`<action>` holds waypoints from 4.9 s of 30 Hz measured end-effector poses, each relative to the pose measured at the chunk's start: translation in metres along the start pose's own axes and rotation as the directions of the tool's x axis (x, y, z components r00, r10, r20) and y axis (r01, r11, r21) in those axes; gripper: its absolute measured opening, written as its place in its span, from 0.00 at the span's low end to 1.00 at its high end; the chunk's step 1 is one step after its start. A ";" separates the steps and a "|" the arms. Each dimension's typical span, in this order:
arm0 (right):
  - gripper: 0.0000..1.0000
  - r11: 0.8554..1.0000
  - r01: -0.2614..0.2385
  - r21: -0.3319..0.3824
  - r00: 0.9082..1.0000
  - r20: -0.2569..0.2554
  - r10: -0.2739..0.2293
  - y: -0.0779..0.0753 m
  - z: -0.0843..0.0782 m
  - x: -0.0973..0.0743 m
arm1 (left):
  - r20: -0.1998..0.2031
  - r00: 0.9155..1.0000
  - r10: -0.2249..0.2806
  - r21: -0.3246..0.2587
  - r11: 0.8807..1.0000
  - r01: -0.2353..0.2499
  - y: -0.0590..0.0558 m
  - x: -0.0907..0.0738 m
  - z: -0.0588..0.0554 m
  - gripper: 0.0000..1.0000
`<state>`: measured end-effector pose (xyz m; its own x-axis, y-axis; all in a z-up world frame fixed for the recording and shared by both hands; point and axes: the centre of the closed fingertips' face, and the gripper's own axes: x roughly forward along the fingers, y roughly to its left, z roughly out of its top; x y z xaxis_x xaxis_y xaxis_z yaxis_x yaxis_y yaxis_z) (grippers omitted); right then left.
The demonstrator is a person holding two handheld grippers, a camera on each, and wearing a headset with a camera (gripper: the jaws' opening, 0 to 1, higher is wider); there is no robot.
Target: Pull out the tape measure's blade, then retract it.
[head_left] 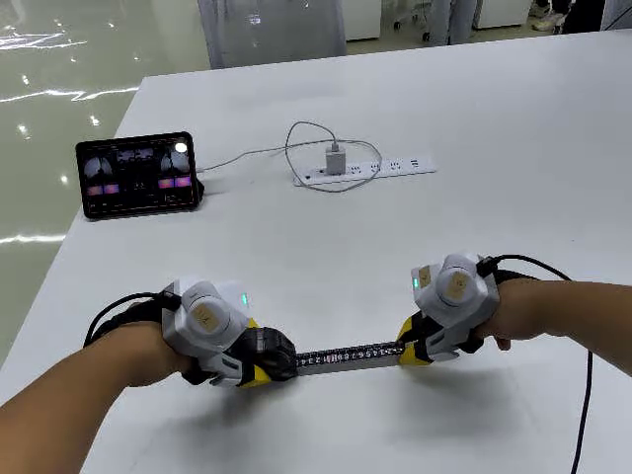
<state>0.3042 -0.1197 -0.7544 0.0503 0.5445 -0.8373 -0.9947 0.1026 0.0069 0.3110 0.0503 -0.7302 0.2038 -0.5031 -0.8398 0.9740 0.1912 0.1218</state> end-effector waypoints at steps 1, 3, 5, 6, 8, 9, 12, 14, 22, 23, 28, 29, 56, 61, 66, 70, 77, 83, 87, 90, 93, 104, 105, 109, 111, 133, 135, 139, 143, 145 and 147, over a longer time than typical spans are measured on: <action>0.10 1.000 0.000 0.000 1.000 -0.001 0.000 0.000 0.000 0.000 | 0.000 1.000 0.000 0.000 1.000 0.000 0.000 0.000 0.000 0.34; 0.10 1.000 0.000 -0.001 1.000 -0.001 0.000 0.000 -0.001 0.000 | -0.001 1.000 0.000 0.001 1.000 0.000 0.000 0.000 0.000 0.34; 0.10 1.000 0.000 0.002 1.000 -0.002 0.000 0.000 -0.002 -0.001 | 0.000 1.000 0.000 0.000 1.000 0.000 0.000 0.000 0.000 0.34; 0.10 1.000 0.001 0.004 1.000 -0.002 -0.001 0.000 -0.002 -0.001 | 0.000 1.000 0.000 0.000 1.000 0.000 0.000 0.000 0.000 0.34; 0.10 1.000 0.000 -0.001 1.000 -0.005 0.000 0.000 -0.003 -0.002 | 0.000 1.000 0.000 0.000 1.000 0.000 0.000 0.000 0.000 0.34; 0.10 1.000 -0.001 -0.001 1.000 -0.005 0.001 0.000 -0.003 -0.002 | 0.000 1.000 0.000 0.000 1.000 0.000 0.000 0.000 0.000 0.34; 0.10 1.000 0.000 -0.002 1.000 -0.007 0.000 0.000 -0.004 -0.003 | 0.000 1.000 0.001 0.000 1.000 -0.001 0.000 0.000 0.000 0.34; 0.10 1.000 0.000 -0.004 1.000 -0.008 0.000 0.000 -0.005 -0.004 | 0.000 1.000 0.001 0.000 1.000 -0.001 0.000 0.000 0.000 0.34; 0.10 1.000 0.002 -0.003 1.000 -0.011 -0.002 0.001 -0.008 -0.008 | 0.000 1.000 0.002 -0.001 1.000 -0.002 0.000 0.000 0.001 0.34; 0.10 1.000 0.002 -0.003 1.000 -0.011 -0.002 0.001 -0.008 -0.008 | 0.000 1.000 0.002 -0.001 1.000 -0.002 0.000 0.000 0.001 0.34; 0.10 1.000 0.004 0.002 1.000 -0.011 -0.004 0.000 -0.010 -0.010 | 0.002 1.000 0.002 -0.002 1.000 -0.002 0.000 0.000 0.001 0.34; 0.10 1.000 0.005 0.003 1.000 -0.012 -0.005 0.000 -0.011 -0.010 | 0.002 1.000 0.002 -0.002 1.000 -0.002 0.000 0.000 0.001 0.34; 0.10 1.000 0.012 0.009 1.000 -0.027 -0.012 -0.003 -0.023 -0.017 | 0.004 1.000 0.004 -0.002 1.000 -0.004 0.000 0.000 0.001 0.34; 0.10 1.000 0.013 0.007 0.999 -0.029 -0.013 -0.003 -0.025 -0.018 | 0.004 1.000 0.004 -0.002 1.000 -0.004 0.000 0.000 0.001 0.34; 0.10 1.000 0.013 0.006 0.999 -0.033 -0.012 -0.003 -0.026 -0.020 | 0.004 1.000 0.005 -0.003 1.000 -0.005 0.000 0.000 0.001 0.34; 0.10 1.000 0.012 0.006 0.999 -0.035 -0.012 -0.003 -0.027 -0.021 | 0.005 1.000 0.005 -0.003 1.000 -0.005 0.000 0.000 0.001 0.34; 0.10 1.000 0.014 0.004 0.999 -0.037 -0.014 -0.003 -0.029 -0.022 | 0.004 1.000 0.005 -0.002 1.000 -0.005 0.001 0.000 0.000 0.34; 0.10 1.000 0.015 0.006 0.999 -0.037 -0.015 -0.005 -0.032 -0.024 | 0.004 1.000 0.006 -0.002 1.000 -0.006 0.001 0.000 0.000 0.34; 0.10 1.000 0.016 0.007 0.999 -0.038 -0.016 -0.005 -0.034 -0.025 | 0.003 1.000 0.006 -0.002 1.000 -0.006 0.001 0.000 0.000 0.34; 0.10 1.000 0.016 0.008 0.999 -0.039 -0.016 -0.005 -0.035 -0.025 | 0.003 1.000 0.006 -0.002 1.000 -0.006 0.001 0.000 0.000 0.34; 0.10 1.000 0.017 0.011 0.999 -0.038 -0.017 -0.005 -0.035 -0.026 | 0.003 1.000 0.006 -0.002 1.000 -0.006 0.001 0.000 0.000 0.34; 0.10 1.000 0.019 0.020 0.999 -0.038 -0.019 -0.005 -0.040 -0.029 | 0.002 1.000 0.004 -0.002 1.000 -0.004 0.001 0.001 0.001 0.34; 0.10 1.000 0.020 0.020 0.999 -0.039 -0.019 -0.005 -0.040 -0.029 | 0.002 1.000 0.004 -0.002 1.000 -0.004 0.001 0.001 0.001 0.34; 0.10 1.000 0.020 0.024 0.999 -0.038 -0.019 -0.005 -0.041 -0.030 | 0.002 1.000 0.004 -0.003 1.000 -0.004 0.001 0.001 0.001 0.34; 0.10 0.999 0.020 0.026 0.999 -0.037 -0.019 -0.005 -0.042 -0.030 | 0.002 1.000 0.004 -0.003 1.000 -0.004 0.001 0.001 0.001 0.34; 0.10 0.999 0.023 0.036 0.999 -0.040 -0.021 -0.007 -0.051 -0.036 | 0.002 1.000 0.005 -0.004 1.000 -0.005 0.000 0.001 0.001 0.34; 0.10 0.999 0.024 0.037 0.999 -0.041 -0.023 -0.007 -0.051 -0.036 | 0.001 1.000 0.005 -0.004 1.000 -0.005 0.000 0.001 0.001 0.34; 0.10 0.999 0.026 0.040 0.999 -0.042 -0.025 -0.007 -0.053 -0.037 | 0.002 1.000 0.004 -0.003 1.000 -0.004 0.000 0.001 0.001 0.34; 0.10 0.999 0.028 0.044 0.999 -0.042 -0.027 -0.008 -0.055 -0.038 | 0.002 1.000 0.004 -0.003 1.000 -0.004 0.000 0.001 0.001 0.34; 0.10 0.998 0.030 0.047 0.999 -0.042 -0.028 -0.008 -0.056 -0.039 | 0.002 1.000 0.004 -0.003 1.000 -0.004 0.000 0.001 0.001 0.34; 0.10 0.998 0.030 0.048 0.999 -0.042 -0.028 -0.008 -0.056 -0.040 | 0.002 1.000 0.005 -0.003 1.000 -0.005 0.001 0.001 0.001 0.34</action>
<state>0.3047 -0.1887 -0.7520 0.0745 0.5056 -0.8595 -0.9872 0.1591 0.0080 0.3119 0.0493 -0.7309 0.2085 -0.5042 -0.8380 0.9727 0.1960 0.1240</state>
